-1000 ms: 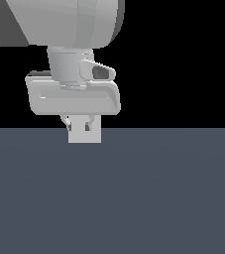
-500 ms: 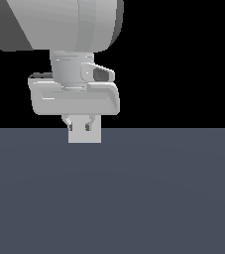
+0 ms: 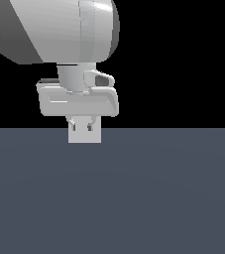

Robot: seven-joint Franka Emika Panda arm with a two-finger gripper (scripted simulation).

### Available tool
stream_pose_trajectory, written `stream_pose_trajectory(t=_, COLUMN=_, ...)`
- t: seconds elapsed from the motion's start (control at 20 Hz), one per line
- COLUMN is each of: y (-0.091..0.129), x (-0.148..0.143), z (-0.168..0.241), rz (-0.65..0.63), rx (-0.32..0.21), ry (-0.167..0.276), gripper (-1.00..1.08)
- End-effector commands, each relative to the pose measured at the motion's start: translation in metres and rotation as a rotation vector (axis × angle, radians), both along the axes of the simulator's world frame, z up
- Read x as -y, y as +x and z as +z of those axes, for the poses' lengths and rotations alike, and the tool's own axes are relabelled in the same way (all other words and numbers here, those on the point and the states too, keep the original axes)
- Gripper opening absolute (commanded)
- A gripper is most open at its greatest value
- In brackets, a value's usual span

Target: Plug the charger into the wall socket.

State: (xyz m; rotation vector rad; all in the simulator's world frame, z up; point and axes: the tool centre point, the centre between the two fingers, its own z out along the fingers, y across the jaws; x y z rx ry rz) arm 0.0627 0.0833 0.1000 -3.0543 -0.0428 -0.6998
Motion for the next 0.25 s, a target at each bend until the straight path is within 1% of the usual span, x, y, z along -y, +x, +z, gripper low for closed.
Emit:
stream_pose_trajectory(t=0.0, y=0.0057, x=-0.0002, z=0.0002, rz=0.0, rx=0.0, ry=0.0, gripper=-1.0)
stream_pose_trajectory(t=0.2, y=0.0085, x=-0.0005, z=0.0001, rz=0.001, rx=0.0, ry=-0.001, gripper=-1.0)
